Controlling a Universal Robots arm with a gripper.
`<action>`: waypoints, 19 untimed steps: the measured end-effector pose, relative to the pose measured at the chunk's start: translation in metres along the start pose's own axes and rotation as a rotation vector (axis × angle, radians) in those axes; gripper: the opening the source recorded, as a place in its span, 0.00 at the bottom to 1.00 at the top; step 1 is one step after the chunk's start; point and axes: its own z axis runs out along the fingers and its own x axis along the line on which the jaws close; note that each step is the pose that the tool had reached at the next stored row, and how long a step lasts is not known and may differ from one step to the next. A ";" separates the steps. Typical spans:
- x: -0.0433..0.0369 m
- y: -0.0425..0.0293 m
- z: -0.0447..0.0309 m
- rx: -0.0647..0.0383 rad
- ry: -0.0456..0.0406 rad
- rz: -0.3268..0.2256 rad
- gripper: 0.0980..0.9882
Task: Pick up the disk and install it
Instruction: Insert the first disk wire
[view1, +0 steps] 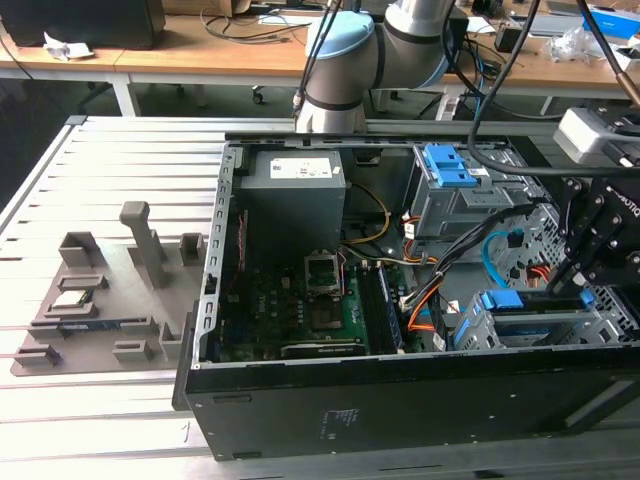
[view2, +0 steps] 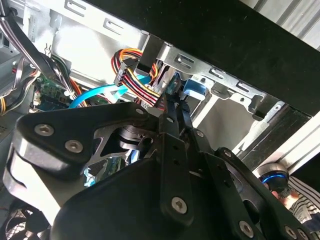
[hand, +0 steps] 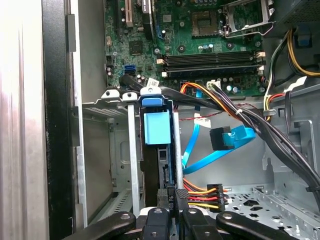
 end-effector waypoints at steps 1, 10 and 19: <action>-0.0001 -0.0001 0.0017 0.000 0.0002 0.000 0.08; -0.0007 0.0005 -0.0069 0.000 0.0080 0.001 0.16; -0.0098 0.0042 -0.0518 0.002 0.0383 0.003 0.01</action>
